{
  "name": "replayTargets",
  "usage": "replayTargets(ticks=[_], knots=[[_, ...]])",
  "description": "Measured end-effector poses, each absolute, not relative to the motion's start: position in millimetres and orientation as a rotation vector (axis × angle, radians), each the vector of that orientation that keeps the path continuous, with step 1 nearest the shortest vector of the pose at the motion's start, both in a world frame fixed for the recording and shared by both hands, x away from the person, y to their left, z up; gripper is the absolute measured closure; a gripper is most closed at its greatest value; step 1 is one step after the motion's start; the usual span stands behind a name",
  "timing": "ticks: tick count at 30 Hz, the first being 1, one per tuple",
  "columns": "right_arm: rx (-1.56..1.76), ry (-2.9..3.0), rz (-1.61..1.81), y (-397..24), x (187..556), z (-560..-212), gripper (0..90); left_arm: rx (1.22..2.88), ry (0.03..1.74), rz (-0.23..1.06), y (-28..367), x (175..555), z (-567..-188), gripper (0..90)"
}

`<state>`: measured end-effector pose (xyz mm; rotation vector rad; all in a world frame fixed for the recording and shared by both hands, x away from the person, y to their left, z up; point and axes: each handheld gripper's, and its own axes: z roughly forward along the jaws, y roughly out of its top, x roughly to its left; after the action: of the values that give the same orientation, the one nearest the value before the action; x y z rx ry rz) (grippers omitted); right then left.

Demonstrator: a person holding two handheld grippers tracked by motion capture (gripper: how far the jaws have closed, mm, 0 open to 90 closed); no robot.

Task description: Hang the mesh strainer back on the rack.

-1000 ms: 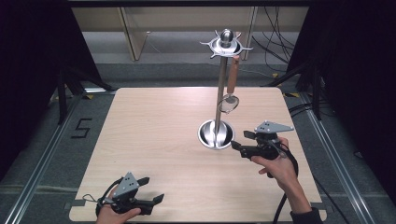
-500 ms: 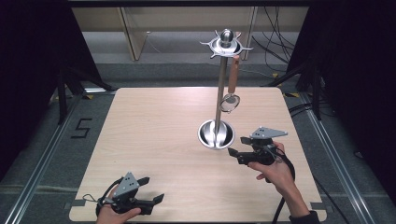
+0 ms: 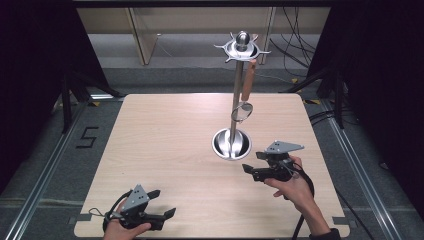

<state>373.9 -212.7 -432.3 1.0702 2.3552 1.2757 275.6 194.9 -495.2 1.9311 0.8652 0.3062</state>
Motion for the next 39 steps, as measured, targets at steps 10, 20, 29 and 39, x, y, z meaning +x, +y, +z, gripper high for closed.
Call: replayTargets(ticks=[10, 20, 29, 39], knots=[[1.059, 2.381, 1.264, -211.4, 367.0, -438.0, 28.4, 1.939, 0.858, 0.309, 196.3, 276.4, -494.9, 16.6], [1.101, 2.386, 1.258, -212.5, 361.0, -448.0, 28.0, 1.951, 0.857, 0.308, 196.3, 276.2, -495.0, 16.6], [1.105, 2.399, 1.242, -215.7, 355.6, -454.9, 27.7, 1.948, 0.859, 0.312, 195.1, 276.0, -495.5, 16.6], [1.098, 2.411, 1.229, -218.3, 348.4, -463.2, 27.4, 1.947, 0.855, 0.303, 194.5, 276.0, -496.2, 16.6]])
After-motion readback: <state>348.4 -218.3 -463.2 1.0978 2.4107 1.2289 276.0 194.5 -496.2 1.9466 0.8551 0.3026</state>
